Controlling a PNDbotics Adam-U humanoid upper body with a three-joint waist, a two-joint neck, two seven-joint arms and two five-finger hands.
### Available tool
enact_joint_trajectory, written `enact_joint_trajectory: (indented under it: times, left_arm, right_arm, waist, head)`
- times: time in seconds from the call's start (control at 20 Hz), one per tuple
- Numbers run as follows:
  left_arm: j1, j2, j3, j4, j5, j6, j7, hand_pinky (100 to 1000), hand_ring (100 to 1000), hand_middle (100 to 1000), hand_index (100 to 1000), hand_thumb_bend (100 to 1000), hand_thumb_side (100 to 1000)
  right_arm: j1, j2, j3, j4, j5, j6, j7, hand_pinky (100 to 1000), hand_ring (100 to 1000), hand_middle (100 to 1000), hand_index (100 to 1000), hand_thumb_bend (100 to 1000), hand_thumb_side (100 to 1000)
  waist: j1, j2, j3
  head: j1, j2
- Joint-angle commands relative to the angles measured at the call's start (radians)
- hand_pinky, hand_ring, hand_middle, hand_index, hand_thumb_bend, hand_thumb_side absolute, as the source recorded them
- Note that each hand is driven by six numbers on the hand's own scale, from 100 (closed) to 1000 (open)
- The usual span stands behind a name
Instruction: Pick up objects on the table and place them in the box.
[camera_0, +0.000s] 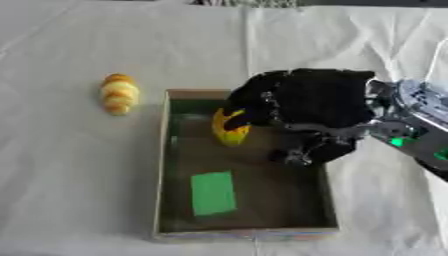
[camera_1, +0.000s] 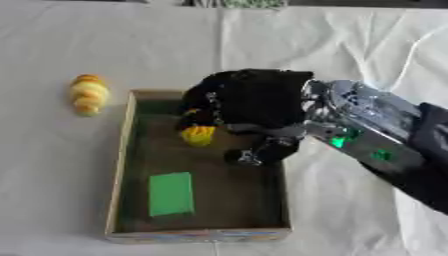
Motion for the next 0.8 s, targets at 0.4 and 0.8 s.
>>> enact_joint_trajectory:
  times: [0.4, 0.8]
  left_arm:
    - [-0.036, 0.159, -0.054, -0.015, -0.012, 0.028, -0.067, 761, 756, 715, 796, 100, 381]
    - [-0.057, 0.410, -0.121, 0.015, -0.095, 0.142, -0.207, 768, 764, 718, 828, 100, 277]
  right_arm:
    - [0.207, -0.099, -0.353, -0.015, -0.418, 0.025, -0.381, 893, 845, 785, 833, 100, 100]
    - [0.354, -0.095, -0.598, -0.015, -0.637, -0.028, -0.543, 887, 817, 756, 800, 100, 162]
  waist:
    - [0.009, -0.017, -0.017]
    - [0.015, -0.006, -0.034]
  head:
    - [0.055, -0.033]
    - [0.070, -0.024]
